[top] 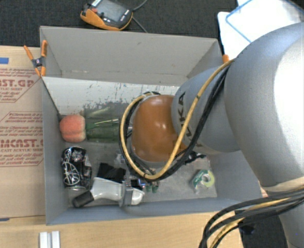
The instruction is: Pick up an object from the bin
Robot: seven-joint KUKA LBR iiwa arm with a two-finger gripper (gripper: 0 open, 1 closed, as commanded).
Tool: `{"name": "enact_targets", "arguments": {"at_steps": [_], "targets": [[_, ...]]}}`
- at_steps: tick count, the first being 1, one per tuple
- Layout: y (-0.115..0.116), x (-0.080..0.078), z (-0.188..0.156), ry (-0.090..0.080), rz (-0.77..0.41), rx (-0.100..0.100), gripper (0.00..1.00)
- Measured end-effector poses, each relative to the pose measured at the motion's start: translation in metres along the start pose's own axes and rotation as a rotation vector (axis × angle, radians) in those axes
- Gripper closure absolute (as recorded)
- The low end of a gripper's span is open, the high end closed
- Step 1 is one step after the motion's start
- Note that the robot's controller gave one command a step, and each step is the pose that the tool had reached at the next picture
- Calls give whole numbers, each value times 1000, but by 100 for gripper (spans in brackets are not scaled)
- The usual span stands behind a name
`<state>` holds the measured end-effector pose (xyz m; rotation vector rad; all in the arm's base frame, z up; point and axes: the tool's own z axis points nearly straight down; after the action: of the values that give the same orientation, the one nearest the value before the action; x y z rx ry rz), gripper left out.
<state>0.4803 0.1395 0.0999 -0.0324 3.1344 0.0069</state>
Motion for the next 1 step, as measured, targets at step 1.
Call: {"name": "enact_targets", "arguments": {"at_steps": [1], "targets": [[-1,-2,29,-18,57,-3,0]]}}
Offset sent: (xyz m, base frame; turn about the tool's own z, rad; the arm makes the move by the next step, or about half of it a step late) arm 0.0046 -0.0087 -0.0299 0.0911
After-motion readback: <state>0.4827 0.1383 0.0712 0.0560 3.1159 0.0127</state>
